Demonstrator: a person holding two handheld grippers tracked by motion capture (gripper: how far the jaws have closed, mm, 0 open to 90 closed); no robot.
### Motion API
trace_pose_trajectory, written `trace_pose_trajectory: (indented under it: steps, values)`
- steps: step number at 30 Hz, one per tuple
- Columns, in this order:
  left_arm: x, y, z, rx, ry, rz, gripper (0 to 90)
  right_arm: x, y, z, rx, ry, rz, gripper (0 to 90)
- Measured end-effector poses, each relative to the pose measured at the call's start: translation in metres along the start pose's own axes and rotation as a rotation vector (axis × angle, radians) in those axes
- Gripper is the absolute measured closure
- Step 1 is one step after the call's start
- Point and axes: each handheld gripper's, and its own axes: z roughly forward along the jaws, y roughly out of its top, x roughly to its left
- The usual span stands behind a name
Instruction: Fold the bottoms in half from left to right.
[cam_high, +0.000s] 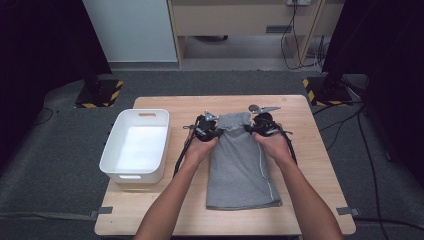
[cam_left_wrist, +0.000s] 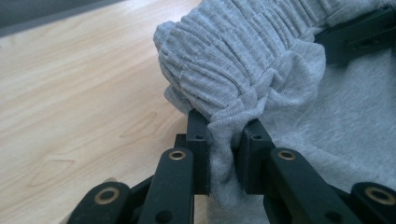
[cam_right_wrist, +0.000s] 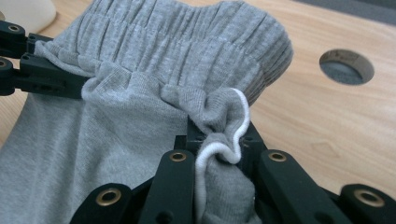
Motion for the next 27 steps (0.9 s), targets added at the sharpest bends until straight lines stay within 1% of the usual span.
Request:
trace_pose_trajectory:
  steps: [5, 8, 10, 13, 18, 21, 24, 27]
  values:
    - [0.001, 0.009, -0.007, -0.019, 0.014, 0.014, 77.3, 0.003, 0.011, -0.005, -0.016, -0.007, -0.017, 80.7]
    - [0.002, 0.015, -0.011, -0.031, 0.021, 0.017, 77.4, 0.002, 0.016, -0.008, -0.031, -0.008, -0.015, 80.7]
    - [0.003, 0.017, -0.013, -0.036, 0.028, 0.017, 77.4, 0.003, 0.020, -0.009, -0.039, -0.009, -0.011, 80.7]
    - [0.005, 0.021, -0.016, -0.045, 0.036, 0.015, 77.5, 0.004, 0.027, -0.011, -0.046, -0.014, -0.020, 80.7]
    - [0.008, 0.027, -0.021, -0.059, 0.045, 0.019, 77.6, 0.006, 0.033, -0.014, -0.063, -0.014, -0.027, 80.7]
    - [0.008, 0.028, -0.022, -0.059, 0.048, 0.021, 77.6, 0.007, 0.037, -0.016, -0.063, -0.017, -0.034, 80.7]
    - [0.008, 0.032, -0.024, -0.070, 0.049, 0.022, 77.7, 0.007, 0.040, -0.017, -0.066, -0.021, -0.041, 80.7]
    - [0.008, 0.036, -0.026, -0.070, 0.051, 0.034, 77.7, 0.006, 0.042, -0.019, -0.071, -0.025, -0.041, 80.7]
